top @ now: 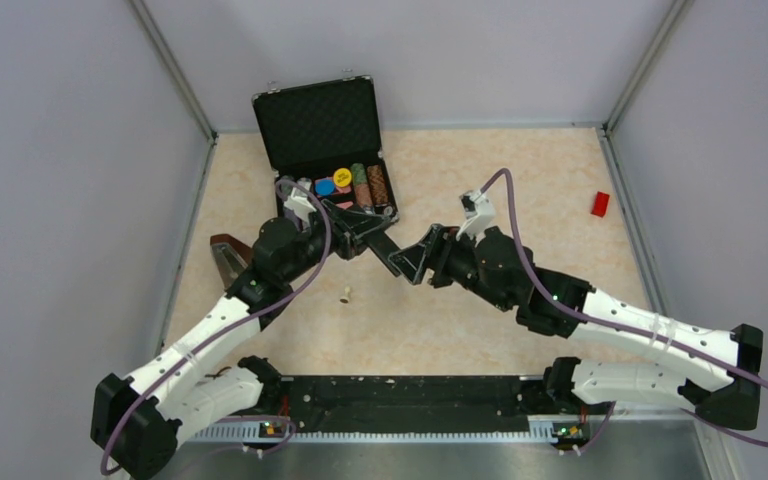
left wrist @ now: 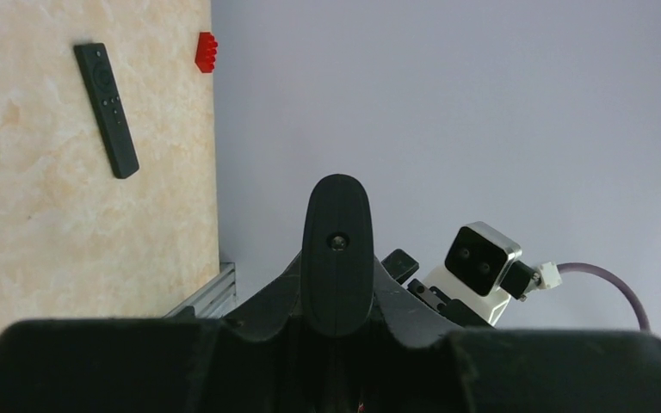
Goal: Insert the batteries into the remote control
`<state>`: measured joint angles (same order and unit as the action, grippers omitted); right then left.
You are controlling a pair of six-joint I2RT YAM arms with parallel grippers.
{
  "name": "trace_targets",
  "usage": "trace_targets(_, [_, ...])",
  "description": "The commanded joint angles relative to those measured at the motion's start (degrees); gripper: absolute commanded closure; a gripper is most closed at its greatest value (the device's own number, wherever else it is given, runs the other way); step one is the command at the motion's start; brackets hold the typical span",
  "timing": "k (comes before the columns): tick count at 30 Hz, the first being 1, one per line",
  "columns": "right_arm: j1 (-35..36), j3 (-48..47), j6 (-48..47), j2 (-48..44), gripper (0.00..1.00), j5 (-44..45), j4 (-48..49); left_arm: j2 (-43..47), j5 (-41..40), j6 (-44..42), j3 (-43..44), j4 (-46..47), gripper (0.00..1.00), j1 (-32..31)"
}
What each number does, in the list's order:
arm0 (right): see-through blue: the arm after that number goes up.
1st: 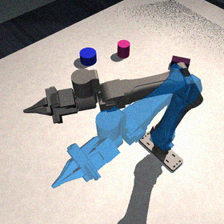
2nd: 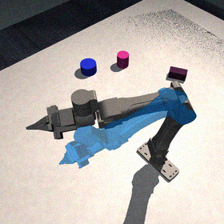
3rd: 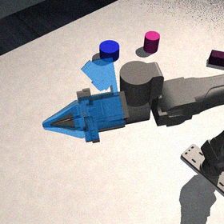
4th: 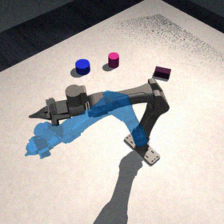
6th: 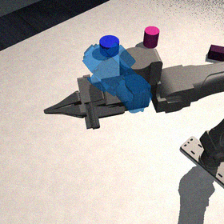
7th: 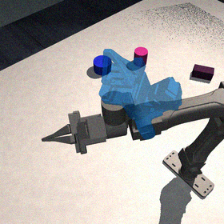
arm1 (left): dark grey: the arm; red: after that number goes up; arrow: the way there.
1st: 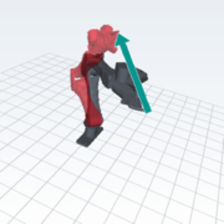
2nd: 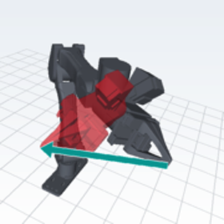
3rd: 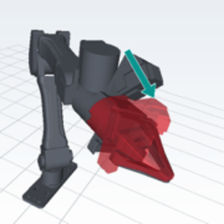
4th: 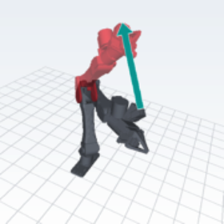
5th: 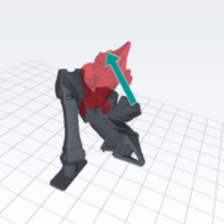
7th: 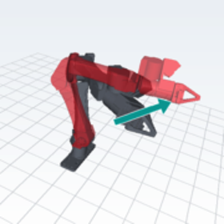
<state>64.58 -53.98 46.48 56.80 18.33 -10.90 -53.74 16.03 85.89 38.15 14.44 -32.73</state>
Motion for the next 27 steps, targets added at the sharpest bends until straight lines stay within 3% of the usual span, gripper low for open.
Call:
trace_targets(1, [-0.45,0.89,-1.13,-0.20,0.33,-0.65,4.06,0.87,0.45,4.70,2.61,4.37,1.00,-0.34])
trace_targets(11, [-0.42,2.60,-0.56,2.10,0.36,1.64,10.37,1.27,1.96,11.04,2.82,7.06,1.00,-0.41])
trace_targets(17, [-0.48,2.75,-0.08,3.85,0.47,2.16,14.08,2.05,2.15,13.23,2.05,8.13,1.00,-0.45])
trace_targets(27, [-0.47,4.75,2.13,5.49,0.56,3.27,19.42,1.55,4.01,15.66,0.67,11.88,1.00,-0.77])
